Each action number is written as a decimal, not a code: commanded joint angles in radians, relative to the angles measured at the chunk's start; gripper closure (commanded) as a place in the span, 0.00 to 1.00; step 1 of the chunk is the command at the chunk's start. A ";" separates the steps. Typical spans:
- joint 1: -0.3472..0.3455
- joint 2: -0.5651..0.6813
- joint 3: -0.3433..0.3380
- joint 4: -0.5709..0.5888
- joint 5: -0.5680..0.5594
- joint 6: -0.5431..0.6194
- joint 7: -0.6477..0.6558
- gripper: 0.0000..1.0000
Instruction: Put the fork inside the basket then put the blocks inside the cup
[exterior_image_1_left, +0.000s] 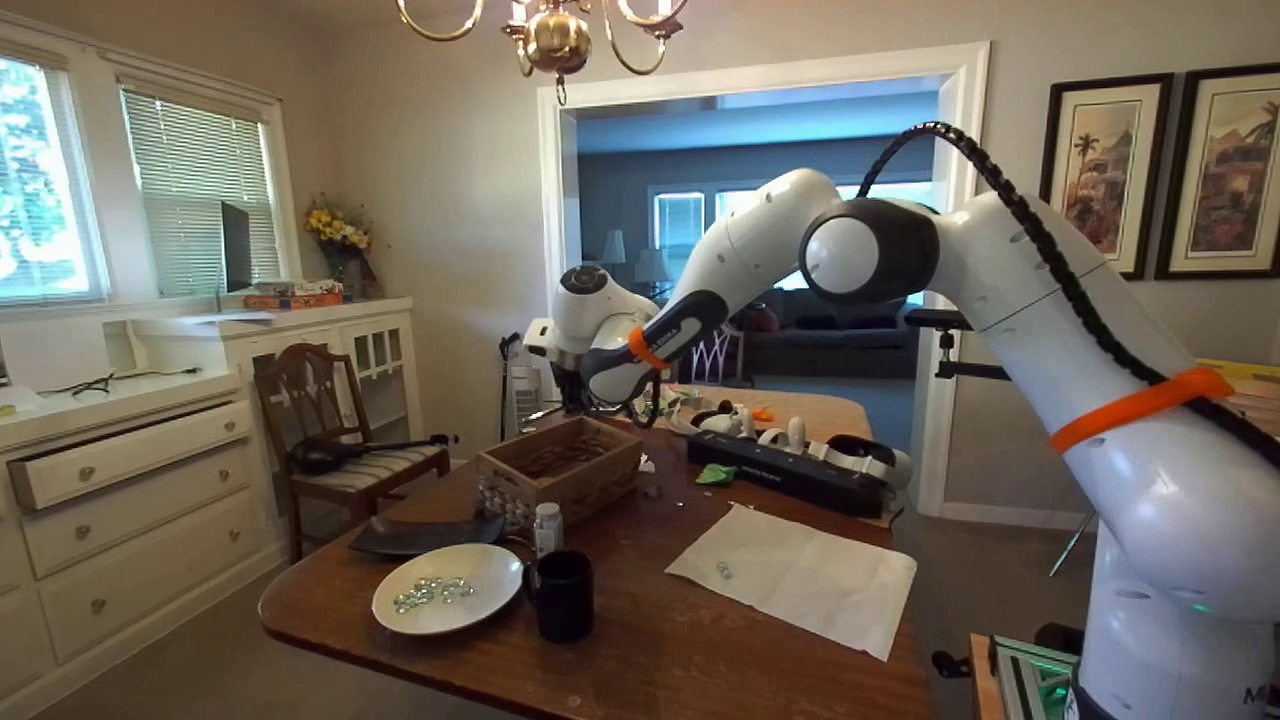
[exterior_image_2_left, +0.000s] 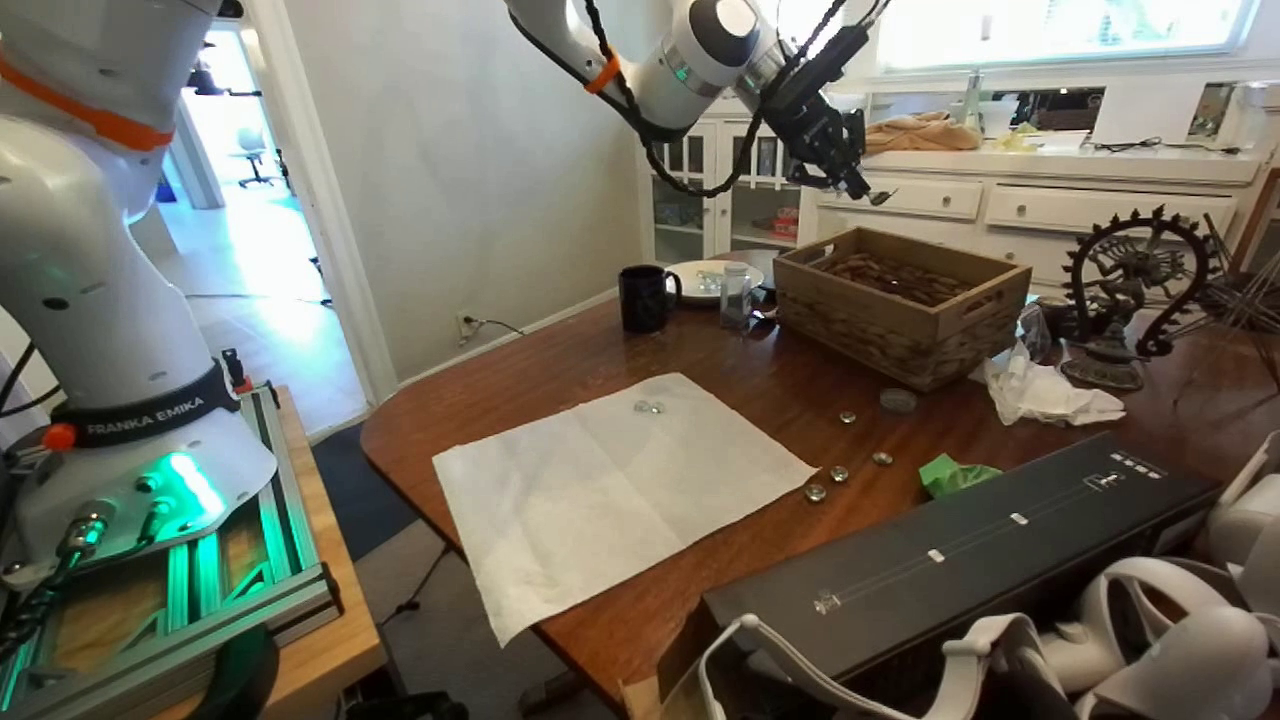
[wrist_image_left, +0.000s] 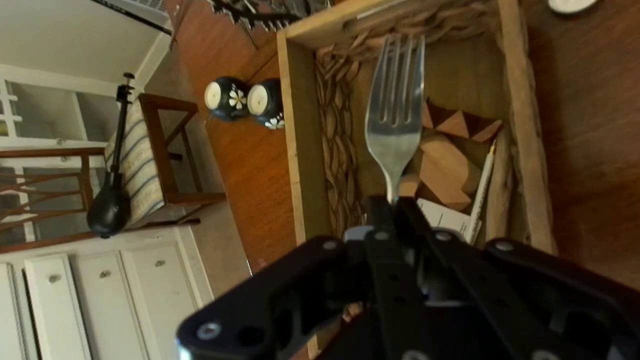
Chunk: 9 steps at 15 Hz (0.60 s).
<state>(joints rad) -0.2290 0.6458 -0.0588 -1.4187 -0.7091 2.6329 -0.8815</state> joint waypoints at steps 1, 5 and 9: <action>-0.069 0.177 0.088 0.233 0.212 -0.051 -0.223 0.98; -0.103 0.313 0.135 0.411 0.416 -0.087 -0.405 0.98; -0.168 0.416 0.268 0.535 0.469 -0.087 -0.536 0.98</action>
<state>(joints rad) -0.3594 0.9625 0.1200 -1.0270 -0.2991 2.5856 -1.2978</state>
